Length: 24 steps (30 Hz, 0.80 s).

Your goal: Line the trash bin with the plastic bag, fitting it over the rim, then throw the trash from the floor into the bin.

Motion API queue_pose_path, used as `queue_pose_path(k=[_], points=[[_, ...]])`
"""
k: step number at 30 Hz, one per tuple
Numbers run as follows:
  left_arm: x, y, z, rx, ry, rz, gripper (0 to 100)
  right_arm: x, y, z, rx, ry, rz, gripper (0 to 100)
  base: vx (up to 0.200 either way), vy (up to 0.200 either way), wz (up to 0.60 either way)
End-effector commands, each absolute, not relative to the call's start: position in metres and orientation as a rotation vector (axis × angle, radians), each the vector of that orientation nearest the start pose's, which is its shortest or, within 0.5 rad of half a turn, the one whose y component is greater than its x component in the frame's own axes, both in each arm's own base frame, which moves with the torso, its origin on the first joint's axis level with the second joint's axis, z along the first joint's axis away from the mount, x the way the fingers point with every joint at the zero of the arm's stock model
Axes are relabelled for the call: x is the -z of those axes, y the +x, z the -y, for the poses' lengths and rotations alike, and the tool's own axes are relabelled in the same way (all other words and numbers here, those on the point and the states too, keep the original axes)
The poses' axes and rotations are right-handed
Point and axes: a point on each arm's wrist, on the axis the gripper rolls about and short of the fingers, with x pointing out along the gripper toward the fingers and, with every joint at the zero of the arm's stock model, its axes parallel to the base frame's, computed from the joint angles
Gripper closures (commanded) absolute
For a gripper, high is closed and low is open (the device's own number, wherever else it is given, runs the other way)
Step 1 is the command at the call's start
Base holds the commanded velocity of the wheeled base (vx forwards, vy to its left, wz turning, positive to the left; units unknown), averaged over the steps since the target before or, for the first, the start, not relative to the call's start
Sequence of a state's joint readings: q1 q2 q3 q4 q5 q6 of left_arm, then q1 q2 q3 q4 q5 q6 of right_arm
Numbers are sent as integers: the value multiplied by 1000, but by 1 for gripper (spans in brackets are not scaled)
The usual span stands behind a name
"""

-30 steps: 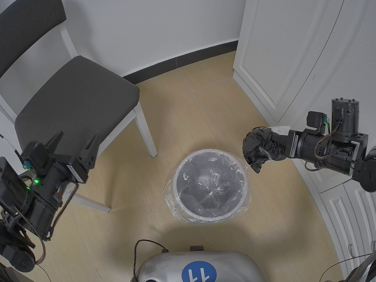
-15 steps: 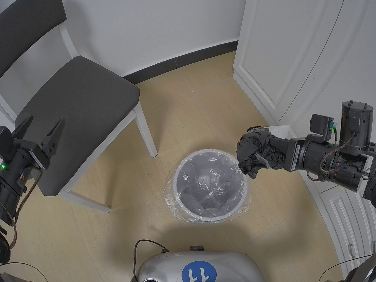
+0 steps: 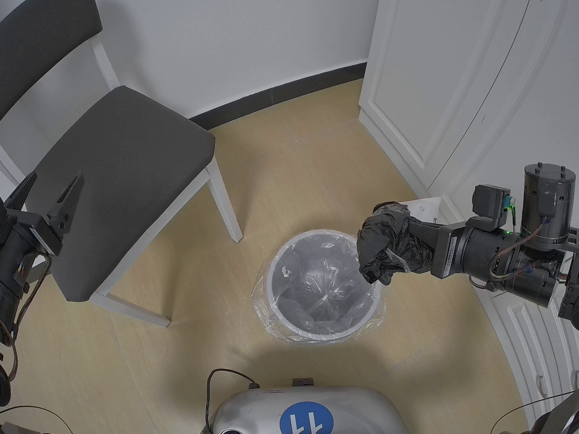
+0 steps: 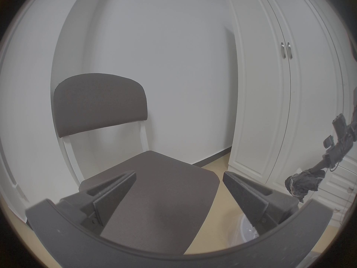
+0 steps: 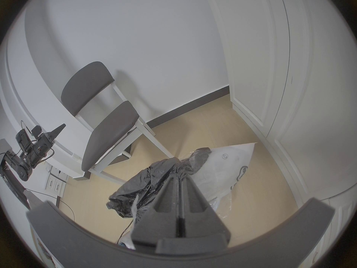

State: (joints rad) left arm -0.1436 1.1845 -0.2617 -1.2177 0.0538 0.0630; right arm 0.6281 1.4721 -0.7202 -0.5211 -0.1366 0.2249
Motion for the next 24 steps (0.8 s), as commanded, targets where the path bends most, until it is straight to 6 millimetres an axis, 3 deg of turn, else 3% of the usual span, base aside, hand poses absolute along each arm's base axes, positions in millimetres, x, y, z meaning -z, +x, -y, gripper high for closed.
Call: queue_pose_path(k=[1, 24], points=[[-215, 148, 20, 77, 33, 302, 0, -209, 202, -148, -476, 129, -276, 100, 0, 0, 0], [-216, 147, 19, 71, 35, 308, 0, -182, 196, -179, -543, 102, -385, 100, 0, 0, 0]])
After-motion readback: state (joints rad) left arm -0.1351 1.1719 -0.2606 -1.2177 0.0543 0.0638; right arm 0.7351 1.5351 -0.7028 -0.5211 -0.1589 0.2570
